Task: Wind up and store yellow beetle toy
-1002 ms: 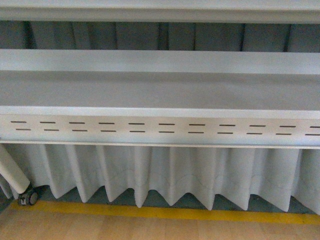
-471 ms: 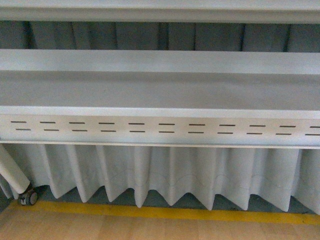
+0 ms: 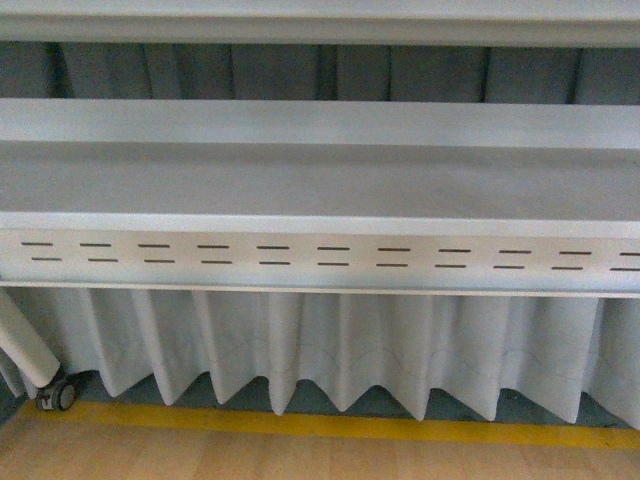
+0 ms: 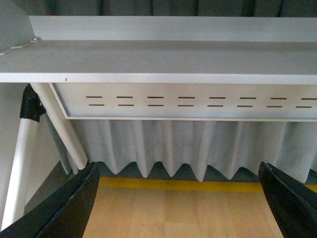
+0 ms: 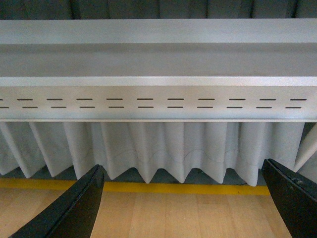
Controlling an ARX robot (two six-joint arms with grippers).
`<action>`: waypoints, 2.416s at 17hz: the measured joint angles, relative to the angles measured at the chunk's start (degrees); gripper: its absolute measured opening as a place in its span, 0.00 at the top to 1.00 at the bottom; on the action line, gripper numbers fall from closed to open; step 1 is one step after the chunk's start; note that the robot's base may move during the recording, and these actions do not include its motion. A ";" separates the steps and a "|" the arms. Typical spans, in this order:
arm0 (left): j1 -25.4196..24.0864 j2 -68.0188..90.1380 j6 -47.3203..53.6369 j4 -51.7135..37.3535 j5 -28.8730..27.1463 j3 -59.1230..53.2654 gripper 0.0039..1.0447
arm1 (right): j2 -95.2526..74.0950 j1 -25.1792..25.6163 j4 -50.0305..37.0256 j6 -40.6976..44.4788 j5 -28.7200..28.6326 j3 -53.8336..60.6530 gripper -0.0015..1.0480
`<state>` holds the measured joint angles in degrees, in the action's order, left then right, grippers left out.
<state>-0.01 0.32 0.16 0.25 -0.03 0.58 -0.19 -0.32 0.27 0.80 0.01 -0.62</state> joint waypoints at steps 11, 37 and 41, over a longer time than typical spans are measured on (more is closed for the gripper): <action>0.00 0.00 0.00 -0.07 -0.04 0.00 0.06 | 0.00 0.00 -0.04 0.00 0.00 0.00 0.06; 0.00 0.00 -0.11 -0.07 0.00 0.00 0.06 | -0.02 0.00 -0.09 -0.22 0.00 0.00 0.06; 0.00 0.00 -0.11 -0.07 0.00 0.00 0.06 | -0.02 0.00 -0.09 -0.22 0.00 0.00 0.06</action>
<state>-0.01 0.32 0.05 0.19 -0.03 0.58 -0.21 -0.32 0.19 0.58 0.01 -0.62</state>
